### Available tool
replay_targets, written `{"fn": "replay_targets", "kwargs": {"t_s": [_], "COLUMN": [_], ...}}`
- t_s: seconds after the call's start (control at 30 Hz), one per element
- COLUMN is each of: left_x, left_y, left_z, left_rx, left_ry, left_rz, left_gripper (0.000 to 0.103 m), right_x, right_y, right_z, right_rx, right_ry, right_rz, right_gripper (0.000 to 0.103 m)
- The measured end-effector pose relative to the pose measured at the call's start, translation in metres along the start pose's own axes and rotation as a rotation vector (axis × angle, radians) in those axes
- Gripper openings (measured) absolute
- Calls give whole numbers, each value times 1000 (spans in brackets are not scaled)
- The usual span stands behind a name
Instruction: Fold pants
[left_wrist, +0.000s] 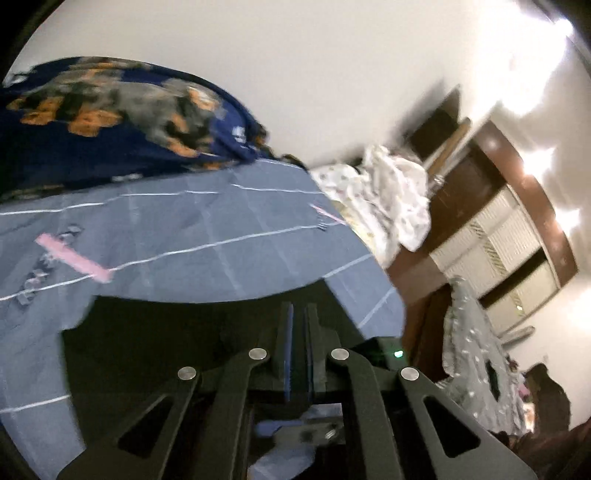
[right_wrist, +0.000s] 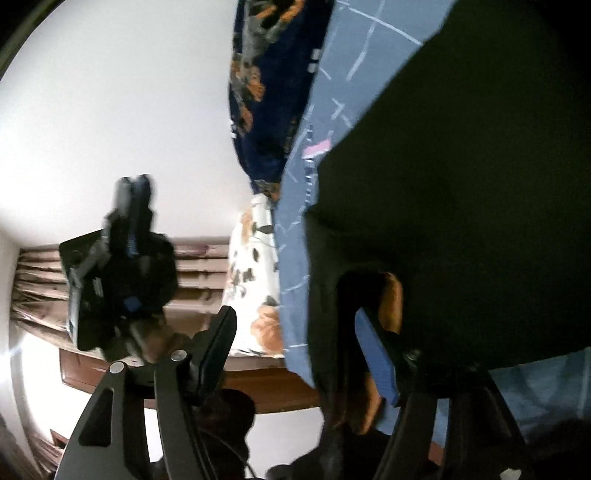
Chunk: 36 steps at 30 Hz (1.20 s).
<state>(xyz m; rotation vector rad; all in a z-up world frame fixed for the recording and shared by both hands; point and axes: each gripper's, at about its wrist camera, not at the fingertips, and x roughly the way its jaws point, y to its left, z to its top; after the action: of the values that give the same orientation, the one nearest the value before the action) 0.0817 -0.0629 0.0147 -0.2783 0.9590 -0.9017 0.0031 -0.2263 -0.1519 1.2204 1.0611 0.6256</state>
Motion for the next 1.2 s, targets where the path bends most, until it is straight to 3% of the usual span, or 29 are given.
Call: {"fn": "replay_targets", "kwargs": {"t_s": [0.1, 0.17, 0.23, 0.33, 0.4, 0.57, 0.73, 0.87, 1.0, 1.07, 1.13, 1.17, 1.2], "left_x": [-27, -41, -46, -45, -41, -30, -31, -32, -31, -32, -36, -38, -42], "left_y": [25, 45, 63, 90, 102, 117, 129, 139, 146, 145, 140, 135, 129], "left_z": [-20, -41, -61, -93, -108, -132, -138, -145, -147, -145, -140, -137, -133], "left_rx": [-13, -26, -57, -142, -192, -251, -301, -340, -381, -382, -355, -334, -303], "left_ry": [3, 22, 35, 63, 72, 83, 50, 33, 32, 34, 35, 31, 24], "left_rz": [85, 158, 184, 184, 165, 135, 85, 61, 27, 36, 81, 113, 147], "left_gripper": [7, 10, 10, 10, 10, 11, 11, 11, 11, 11, 11, 12, 13], "right_x": [-13, -19, -17, -3, 4, 17, 41, 58, 69, 71, 76, 78, 75], "right_y": [7, 12, 11, 5, -2, -3, 0, 15, 15, 17, 24, 24, 24], "right_z": [5, 5, -2, -15, -17, -18, -26, -33, -32, -31, -32, -31, -29], "right_rx": [-36, -70, -73, -75, -65, -46, -47, -82, -139, -138, -193, -182, -153], "right_ry": [-27, -11, 27, 77, 65, 64, 105, 131, 149, 136, 151, 165, 162], "right_rz": [-20, -76, -72, -126, -177, -181, -196, -148, -238, -235, -321, -321, -292], "right_gripper": [65, 65, 65, 65, 65, 65, 65, 71, 68, 68, 36, 17, 15]}}
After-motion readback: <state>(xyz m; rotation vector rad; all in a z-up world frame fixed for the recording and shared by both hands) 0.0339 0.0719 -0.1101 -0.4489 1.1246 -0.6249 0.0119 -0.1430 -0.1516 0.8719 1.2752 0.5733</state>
